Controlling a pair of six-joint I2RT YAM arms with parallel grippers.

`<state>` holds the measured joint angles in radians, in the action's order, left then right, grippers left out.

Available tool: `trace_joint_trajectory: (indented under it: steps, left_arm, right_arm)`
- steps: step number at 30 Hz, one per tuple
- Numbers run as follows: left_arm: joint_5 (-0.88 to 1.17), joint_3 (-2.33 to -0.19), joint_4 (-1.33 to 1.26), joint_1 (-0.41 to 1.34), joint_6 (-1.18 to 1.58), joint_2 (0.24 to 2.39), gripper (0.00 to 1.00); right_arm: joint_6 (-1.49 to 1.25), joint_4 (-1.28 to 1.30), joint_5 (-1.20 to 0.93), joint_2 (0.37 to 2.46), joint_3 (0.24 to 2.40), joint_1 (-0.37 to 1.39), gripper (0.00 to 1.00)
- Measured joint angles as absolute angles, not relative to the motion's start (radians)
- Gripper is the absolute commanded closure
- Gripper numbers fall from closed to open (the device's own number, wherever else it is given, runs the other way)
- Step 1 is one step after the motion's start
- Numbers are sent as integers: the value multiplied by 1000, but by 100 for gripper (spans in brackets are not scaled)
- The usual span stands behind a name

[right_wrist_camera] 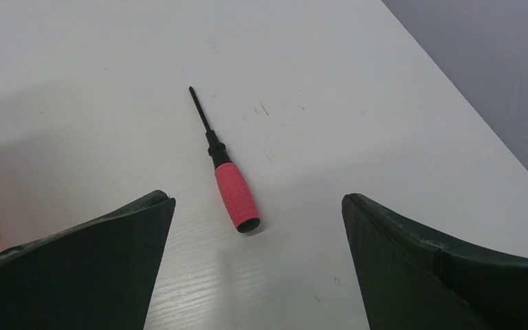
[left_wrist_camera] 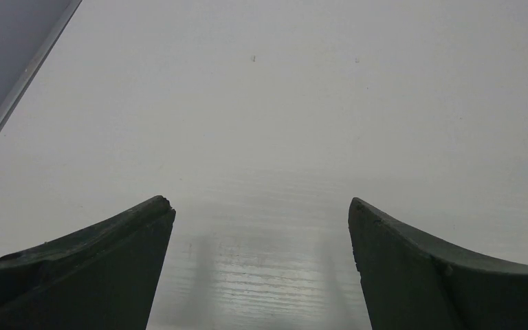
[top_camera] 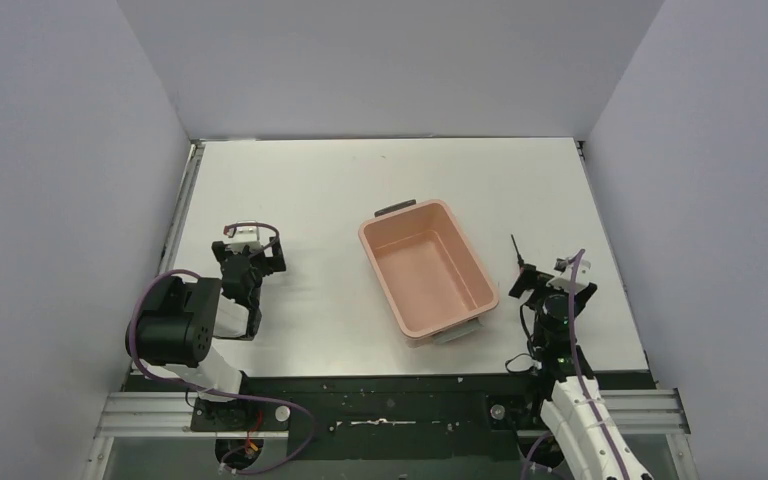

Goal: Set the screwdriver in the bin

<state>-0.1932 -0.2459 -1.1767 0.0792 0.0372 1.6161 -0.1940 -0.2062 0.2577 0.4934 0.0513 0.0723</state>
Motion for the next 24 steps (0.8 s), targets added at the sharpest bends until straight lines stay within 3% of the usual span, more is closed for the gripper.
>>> trace_joint_trajectory:
  steps: [6, 12, 17, 24]
  left_arm:
    - [-193, -246, -1177, 79, 37, 1616, 3]
    - [-193, -246, -1177, 79, 37, 1616, 3]
    - [-193, -246, -1177, 79, 37, 1616, 3]
    - [-193, -246, -1177, 79, 37, 1616, 3]
  right_arm:
    - [-205, -116, 278, 638, 222, 71, 0]
    - [-188, 106, 236, 995, 706, 25, 0]
    - [-115, 348, 63, 1384, 1097, -25, 9]
    - [-63, 556, -66, 1642, 1102, -32, 26]
